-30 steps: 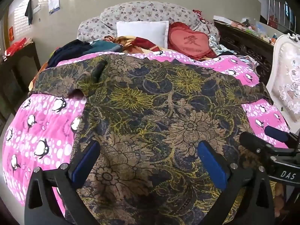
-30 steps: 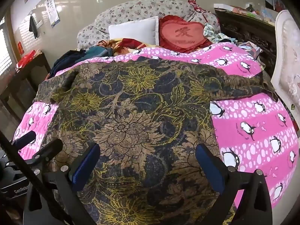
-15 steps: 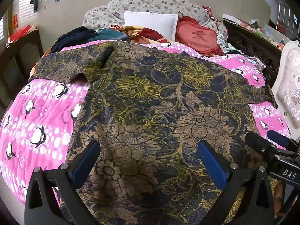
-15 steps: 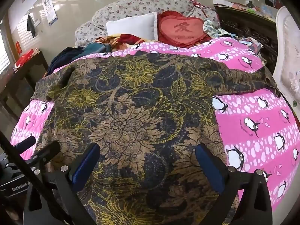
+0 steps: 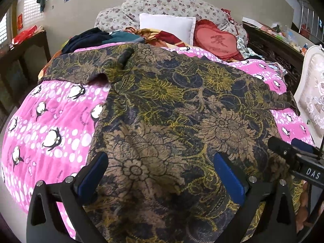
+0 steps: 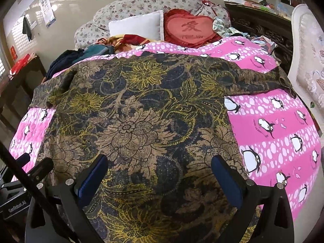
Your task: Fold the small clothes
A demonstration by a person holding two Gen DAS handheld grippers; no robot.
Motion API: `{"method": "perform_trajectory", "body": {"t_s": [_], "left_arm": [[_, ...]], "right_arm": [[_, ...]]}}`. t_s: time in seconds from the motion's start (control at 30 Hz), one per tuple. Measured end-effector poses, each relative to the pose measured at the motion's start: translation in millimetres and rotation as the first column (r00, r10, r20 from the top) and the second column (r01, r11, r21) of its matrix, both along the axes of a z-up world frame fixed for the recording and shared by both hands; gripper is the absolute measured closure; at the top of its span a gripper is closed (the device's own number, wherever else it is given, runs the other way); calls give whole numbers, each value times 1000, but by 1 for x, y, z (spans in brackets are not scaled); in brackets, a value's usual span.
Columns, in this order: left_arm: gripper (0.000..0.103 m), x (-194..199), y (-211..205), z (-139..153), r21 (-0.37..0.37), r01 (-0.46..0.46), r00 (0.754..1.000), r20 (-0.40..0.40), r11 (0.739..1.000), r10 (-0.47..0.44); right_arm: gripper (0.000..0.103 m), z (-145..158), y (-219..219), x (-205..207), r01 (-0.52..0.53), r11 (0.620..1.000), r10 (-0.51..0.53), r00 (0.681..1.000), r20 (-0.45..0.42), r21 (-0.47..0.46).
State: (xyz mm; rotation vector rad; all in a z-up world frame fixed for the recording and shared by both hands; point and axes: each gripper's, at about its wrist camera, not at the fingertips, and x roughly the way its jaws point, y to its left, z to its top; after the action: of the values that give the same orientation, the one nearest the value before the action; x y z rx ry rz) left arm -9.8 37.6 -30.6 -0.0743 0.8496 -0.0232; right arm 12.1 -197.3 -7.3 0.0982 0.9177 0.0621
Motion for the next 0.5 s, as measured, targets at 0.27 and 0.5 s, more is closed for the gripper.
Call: {"method": "perform_trajectory", "body": {"t_s": [0.27, 0.5], "left_arm": [[0, 26, -4, -31, -8, -21, 1000, -11, 1000, 21], [0, 64, -11, -40, 21, -48, 998, -34, 999, 49]], "right_arm": [[0, -26, -1, 33, -30, 999, 30, 1000, 8, 12], [0, -33, -3, 82, -61, 994, 66, 996, -52, 89]]}}
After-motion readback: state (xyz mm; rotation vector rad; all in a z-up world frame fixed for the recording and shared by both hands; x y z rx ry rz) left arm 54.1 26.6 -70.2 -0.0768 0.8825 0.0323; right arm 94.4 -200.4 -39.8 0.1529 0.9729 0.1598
